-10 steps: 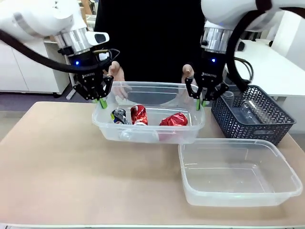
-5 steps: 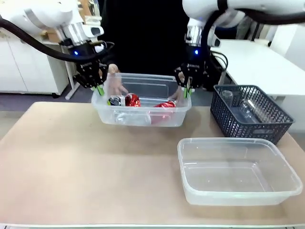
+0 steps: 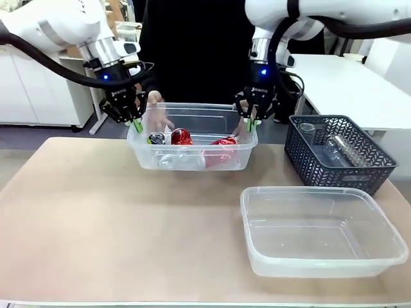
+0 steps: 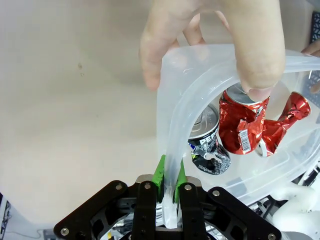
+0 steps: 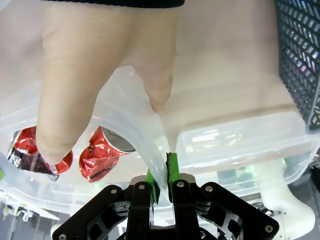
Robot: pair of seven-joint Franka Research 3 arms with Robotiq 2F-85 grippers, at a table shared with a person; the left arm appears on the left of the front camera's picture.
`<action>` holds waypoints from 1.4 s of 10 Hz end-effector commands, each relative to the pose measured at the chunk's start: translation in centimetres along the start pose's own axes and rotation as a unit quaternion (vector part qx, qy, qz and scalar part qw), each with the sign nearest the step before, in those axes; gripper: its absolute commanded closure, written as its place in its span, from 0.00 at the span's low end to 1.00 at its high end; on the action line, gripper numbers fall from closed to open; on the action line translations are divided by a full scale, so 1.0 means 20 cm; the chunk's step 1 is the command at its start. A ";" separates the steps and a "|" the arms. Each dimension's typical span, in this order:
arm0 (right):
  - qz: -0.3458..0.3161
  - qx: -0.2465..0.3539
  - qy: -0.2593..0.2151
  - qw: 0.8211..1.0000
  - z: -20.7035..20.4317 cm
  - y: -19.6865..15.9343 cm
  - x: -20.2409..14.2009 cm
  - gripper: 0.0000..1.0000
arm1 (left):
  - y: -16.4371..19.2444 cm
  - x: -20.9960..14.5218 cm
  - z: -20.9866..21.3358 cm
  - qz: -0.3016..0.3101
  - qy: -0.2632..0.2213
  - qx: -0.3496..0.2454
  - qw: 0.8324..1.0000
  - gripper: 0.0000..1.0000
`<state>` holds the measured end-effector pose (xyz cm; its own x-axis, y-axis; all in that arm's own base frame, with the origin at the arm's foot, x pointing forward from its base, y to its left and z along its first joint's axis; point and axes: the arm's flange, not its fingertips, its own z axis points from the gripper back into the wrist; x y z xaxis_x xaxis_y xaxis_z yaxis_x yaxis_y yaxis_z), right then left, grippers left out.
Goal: Sort the waste into each basket.
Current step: Offer the picked Organizing box to the human, then release the Organizing box you were holding.
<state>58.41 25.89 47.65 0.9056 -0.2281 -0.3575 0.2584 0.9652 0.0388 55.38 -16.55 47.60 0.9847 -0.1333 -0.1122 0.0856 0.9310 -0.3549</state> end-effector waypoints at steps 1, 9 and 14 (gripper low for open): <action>-0.001 -0.001 0.000 1.000 -0.02 -0.02 -0.01 0.91 | -0.02 -0.02 0.03 -0.002 -0.001 -0.005 1.000 0.93; -0.001 -0.001 0.000 1.000 -0.02 -0.02 -0.01 0.91 | -0.02 -0.02 0.03 -0.002 -0.001 -0.005 1.000 0.93; 0.017 0.032 -0.078 0.996 0.06 -0.07 -0.09 0.00 | -0.07 -0.10 0.12 -0.028 -0.039 0.000 0.999 0.30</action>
<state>58.57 26.19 49.30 0.9318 -0.2285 -0.2821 0.2609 0.9618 0.0825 54.71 -17.07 49.56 0.9853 -0.1558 -0.0704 0.1216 0.9282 -0.3517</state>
